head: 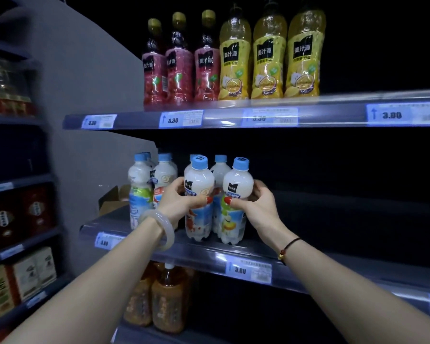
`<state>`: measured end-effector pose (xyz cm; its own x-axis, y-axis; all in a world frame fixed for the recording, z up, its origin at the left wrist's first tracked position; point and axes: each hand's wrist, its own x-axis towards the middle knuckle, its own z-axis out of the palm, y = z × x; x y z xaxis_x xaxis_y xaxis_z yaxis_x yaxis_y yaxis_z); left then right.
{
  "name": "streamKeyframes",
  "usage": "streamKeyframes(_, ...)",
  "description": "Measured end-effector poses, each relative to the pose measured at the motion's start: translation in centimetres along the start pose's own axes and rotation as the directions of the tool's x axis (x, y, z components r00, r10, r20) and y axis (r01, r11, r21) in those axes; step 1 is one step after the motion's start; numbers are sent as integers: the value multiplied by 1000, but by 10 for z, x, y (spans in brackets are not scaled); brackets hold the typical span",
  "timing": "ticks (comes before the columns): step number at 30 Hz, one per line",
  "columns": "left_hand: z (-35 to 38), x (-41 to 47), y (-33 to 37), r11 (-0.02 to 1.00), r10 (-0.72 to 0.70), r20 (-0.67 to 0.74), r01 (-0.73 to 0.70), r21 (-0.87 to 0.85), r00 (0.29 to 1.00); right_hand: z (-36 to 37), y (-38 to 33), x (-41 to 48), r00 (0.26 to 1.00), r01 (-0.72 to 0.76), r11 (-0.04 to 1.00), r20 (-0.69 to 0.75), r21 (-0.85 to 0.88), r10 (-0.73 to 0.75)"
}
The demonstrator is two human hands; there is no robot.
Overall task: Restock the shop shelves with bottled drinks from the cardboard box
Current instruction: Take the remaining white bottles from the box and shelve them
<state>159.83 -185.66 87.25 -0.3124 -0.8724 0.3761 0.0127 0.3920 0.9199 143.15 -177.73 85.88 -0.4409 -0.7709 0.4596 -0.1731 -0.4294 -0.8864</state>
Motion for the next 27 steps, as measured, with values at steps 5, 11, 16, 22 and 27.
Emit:
streamKeyframes(5, -2, 18, -13, 1000, -29, -28, 30, 5, 999, 8, 5, 10, 1000, -10, 999, -27, -46, 9)
streamKeyframes(11, -1, 30, -12, 997, -70, 12, 70, 35, 997, 20, 11, 16, 999, -48, 988, 10, -150, 50)
streamKeyframes(16, -2, 33, -19, 996, -72, 16, 71, 59, 997, 22, 15, 13, 998, -58, 979, 3, -193, 60)
streamKeyframes(22, 2, 29, -35, 996, -47, -69, 52, 70, 997, 27, 21, 9, 999, -45, 983, -38, -178, 39)
streamKeyframes(27, 6, 21, -37, 998, 5, -91, 1, 65, 996, 29, 25, 5, 997, -60, 988, -53, -141, 53)
